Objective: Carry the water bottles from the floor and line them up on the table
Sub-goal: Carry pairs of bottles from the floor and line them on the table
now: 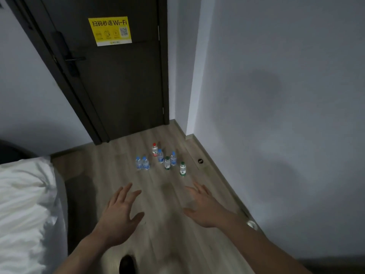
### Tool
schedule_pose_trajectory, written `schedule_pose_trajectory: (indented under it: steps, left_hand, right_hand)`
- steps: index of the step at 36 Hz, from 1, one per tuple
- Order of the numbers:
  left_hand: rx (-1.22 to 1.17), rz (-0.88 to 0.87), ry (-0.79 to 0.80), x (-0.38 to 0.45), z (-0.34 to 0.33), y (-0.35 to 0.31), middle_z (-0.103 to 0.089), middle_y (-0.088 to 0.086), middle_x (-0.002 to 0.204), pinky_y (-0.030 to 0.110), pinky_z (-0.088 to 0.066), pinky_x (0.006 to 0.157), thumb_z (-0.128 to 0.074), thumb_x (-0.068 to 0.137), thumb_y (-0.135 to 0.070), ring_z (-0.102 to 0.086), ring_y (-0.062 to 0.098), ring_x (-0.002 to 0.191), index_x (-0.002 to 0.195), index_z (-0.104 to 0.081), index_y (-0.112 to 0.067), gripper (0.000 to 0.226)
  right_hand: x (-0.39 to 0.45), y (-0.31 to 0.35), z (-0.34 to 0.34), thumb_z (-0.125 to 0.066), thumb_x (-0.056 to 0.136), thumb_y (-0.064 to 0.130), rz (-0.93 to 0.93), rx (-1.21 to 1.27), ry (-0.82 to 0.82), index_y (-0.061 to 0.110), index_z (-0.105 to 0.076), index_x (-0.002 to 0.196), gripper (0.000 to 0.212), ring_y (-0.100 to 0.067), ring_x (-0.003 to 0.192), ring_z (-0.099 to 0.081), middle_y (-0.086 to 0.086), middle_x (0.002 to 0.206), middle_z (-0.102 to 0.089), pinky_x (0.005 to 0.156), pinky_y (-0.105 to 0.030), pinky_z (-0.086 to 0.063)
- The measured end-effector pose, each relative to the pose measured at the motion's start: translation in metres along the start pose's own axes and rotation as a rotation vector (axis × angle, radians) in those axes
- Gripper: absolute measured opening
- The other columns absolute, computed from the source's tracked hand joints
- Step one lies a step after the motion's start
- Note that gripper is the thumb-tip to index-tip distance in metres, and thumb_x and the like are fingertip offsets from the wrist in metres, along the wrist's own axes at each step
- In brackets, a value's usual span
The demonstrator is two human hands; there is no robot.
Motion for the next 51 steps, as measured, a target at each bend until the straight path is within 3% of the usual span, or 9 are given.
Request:
schedule_pose_trajectory:
  steps: [14, 18, 26, 30, 35, 40, 51]
  left_hand:
    - [0.179, -0.279, 0.179, 0.219, 0.047, 0.057, -0.010, 0.000, 0.167, 0.037, -0.012, 0.123, -0.054, 0.094, -0.053, -0.008, 0.023, 0.154, 0.155, -0.027, -0.032, 0.070]
    - [0.220, -0.322, 0.244, 0.287, 0.047, 0.050, -0.008, -0.003, 0.167, 0.037, -0.011, 0.124, -0.053, 0.094, -0.054, -0.007, 0.021, 0.154, 0.156, -0.025, -0.031, 0.072]
    - [0.328, -0.312, 0.283, 0.418, 0.035, 0.031, -0.002, 0.003, 0.168, 0.040, -0.009, 0.124, -0.050, 0.096, -0.051, -0.002, 0.025, 0.154, 0.159, -0.014, -0.029, 0.076]
    - [0.367, -0.292, 0.326, 0.474, 0.018, 0.029, 0.009, 0.007, 0.168, 0.044, -0.005, 0.125, -0.046, 0.097, -0.053, 0.009, 0.029, 0.155, 0.161, -0.008, -0.029, 0.078]
    - [0.375, -0.266, 0.376, 0.539, 0.003, 0.031, 0.010, 0.006, 0.168, 0.045, -0.005, 0.124, -0.048, 0.097, -0.049, 0.008, 0.030, 0.154, 0.159, -0.016, -0.028, 0.073]
    - [0.353, -0.264, 0.437, 0.606, -0.026, 0.035, 0.008, 0.007, 0.167, 0.045, -0.002, 0.124, -0.045, 0.097, -0.043, 0.010, 0.033, 0.153, 0.159, -0.012, -0.025, 0.073]
    - [0.378, -0.341, 0.587, 0.739, -0.155, 0.060, -0.024, 0.004, 0.157, 0.041, -0.023, 0.119, -0.050, 0.096, -0.036, -0.022, 0.030, 0.146, 0.149, -0.031, -0.022, 0.058]
  right_hand:
    - [0.157, 0.027, 0.017, -0.058, 0.091, 0.052, -0.235, 0.151, -0.098, 0.035, -0.018, 0.156, 0.078, -0.020, 0.152, -0.003, 0.005, 0.165, 0.000, 0.119, -0.034, -0.020]
    - [0.193, 0.011, 0.032, -0.057, 0.092, 0.052, -0.293, 0.184, -0.129, 0.034, -0.018, 0.156, 0.077, -0.020, 0.152, -0.003, 0.005, 0.165, 0.001, 0.119, -0.035, -0.024]
    - [0.290, -0.047, 0.072, -0.051, 0.097, 0.051, -0.382, 0.161, -0.079, 0.031, -0.008, 0.158, 0.077, -0.027, 0.153, 0.007, 0.004, 0.166, 0.009, 0.122, -0.041, -0.015]
    - [0.344, -0.070, 0.084, -0.050, 0.095, 0.054, -0.416, 0.109, -0.027, 0.029, -0.006, 0.158, 0.080, -0.032, 0.152, 0.011, 0.000, 0.166, 0.010, 0.123, -0.046, -0.013]
    - [0.401, -0.093, 0.100, -0.050, 0.095, 0.055, -0.447, 0.060, 0.033, 0.030, -0.007, 0.158, 0.080, -0.035, 0.152, 0.008, 0.000, 0.166, 0.008, 0.122, -0.048, -0.017]
    - [0.458, -0.119, 0.107, -0.051, 0.096, 0.052, -0.478, 0.100, 0.058, 0.031, -0.008, 0.158, 0.078, -0.033, 0.153, 0.002, 0.000, 0.167, 0.006, 0.123, -0.047, -0.017]
    - [0.586, -0.202, 0.044, -0.056, 0.095, 0.043, -0.634, 0.230, 0.060, 0.030, -0.019, 0.156, 0.072, -0.027, 0.149, -0.019, 0.001, 0.165, -0.011, 0.117, -0.043, -0.032]
Point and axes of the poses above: each hand's wrist, its own x-axis towards the middle knuckle, its own z-axis out of the back of the hand, y = z × x, the point moved 8 cm from there along x, towards the middle knuckle
